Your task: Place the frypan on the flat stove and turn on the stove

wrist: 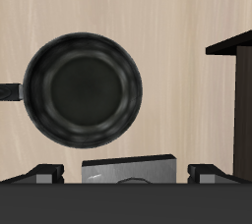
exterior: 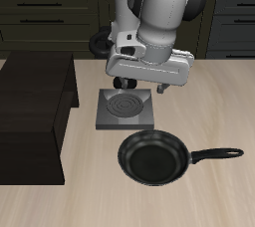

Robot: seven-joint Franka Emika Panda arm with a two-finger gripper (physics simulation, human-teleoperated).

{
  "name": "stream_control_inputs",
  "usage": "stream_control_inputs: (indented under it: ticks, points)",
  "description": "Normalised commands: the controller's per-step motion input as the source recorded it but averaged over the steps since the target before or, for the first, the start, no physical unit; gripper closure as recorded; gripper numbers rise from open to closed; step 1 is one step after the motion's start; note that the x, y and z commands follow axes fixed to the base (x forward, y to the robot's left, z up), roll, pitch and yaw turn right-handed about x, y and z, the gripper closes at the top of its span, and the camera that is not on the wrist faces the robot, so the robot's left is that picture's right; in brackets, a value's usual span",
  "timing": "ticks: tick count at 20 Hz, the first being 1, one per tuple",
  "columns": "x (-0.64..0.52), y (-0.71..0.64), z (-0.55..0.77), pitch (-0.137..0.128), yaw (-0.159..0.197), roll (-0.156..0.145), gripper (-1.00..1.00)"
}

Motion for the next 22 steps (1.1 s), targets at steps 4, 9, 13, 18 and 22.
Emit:
stream_control_inputs:
  ticks: [4, 9, 13, 18, 22]
  points:
    - [0.15, -0.05, -0.08, -0.013, 0.035, -0.013, -1.00]
    - [0.12, -0.02, -0.07, 0.001, -0.013, 0.006, -1.00]
    - [0.16, 0.00, -0.24, 0.033, -0.008, 0.001, -1.00]
    - [0.10, -0.04, -0.18, 0.009, -0.006, 0.004, -1.00]
    - [0.07, -0.05, -0.15, 0.000, 0.021, -0.003, -1.00]
